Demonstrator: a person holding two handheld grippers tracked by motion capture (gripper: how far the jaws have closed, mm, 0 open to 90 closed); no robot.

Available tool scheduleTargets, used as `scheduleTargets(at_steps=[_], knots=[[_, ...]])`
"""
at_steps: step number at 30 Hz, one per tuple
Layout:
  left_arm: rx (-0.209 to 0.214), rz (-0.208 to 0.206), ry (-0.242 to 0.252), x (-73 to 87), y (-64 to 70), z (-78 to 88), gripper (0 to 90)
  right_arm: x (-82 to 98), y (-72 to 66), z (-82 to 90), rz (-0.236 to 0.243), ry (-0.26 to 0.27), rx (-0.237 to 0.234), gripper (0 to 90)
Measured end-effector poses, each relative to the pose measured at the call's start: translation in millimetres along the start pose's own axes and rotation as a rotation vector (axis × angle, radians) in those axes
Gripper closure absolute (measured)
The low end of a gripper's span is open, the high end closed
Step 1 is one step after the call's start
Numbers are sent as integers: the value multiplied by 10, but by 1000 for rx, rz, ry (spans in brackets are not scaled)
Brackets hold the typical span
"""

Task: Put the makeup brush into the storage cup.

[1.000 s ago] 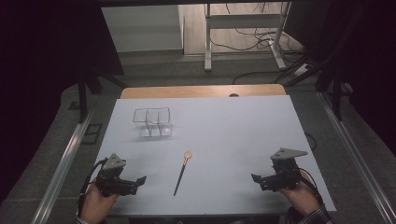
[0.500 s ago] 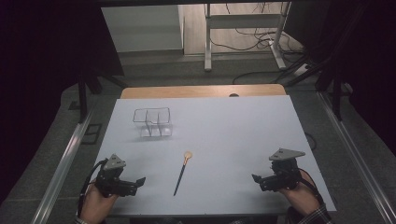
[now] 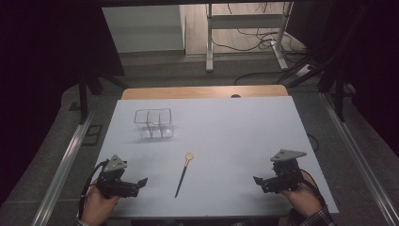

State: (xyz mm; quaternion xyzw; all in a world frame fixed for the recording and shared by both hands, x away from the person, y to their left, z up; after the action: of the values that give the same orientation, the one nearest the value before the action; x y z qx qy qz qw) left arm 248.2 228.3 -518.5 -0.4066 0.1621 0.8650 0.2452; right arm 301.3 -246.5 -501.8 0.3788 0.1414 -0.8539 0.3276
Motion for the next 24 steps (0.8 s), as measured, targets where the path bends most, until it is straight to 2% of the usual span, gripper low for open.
scheduleTargets(at_steps=[3,10,14,16,24], knots=[[8,-24,2,-40,26,-13,0,1,5,-4,-4,-5,3,0],[5,-32,-29,-59,43,-61,0,-1,16,3,-12,1,9,0],[7,-23,-46,-78,48,-85,0,-1,13,0,-10,-1,11,0],[11,-19,-59,-89,53,-101,0,-1,11,1,-11,-2,10,0],[-2,-53,-121,-122,58,-164,1,-1,14,-2,-10,0,9,0]])
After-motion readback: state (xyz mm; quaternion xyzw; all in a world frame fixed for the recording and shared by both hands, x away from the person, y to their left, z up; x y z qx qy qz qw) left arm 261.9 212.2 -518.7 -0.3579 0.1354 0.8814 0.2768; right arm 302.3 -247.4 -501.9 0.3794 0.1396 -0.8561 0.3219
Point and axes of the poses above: each handheld gripper's, and its own axes: z roughly backward along the jaws, x roughly out of its underside, y roughly to its right, the point moved 4 cm from there along -z, roughly forward along the jaws, and after that the axes turned 7 degrees about y, right-handed, at the moved point
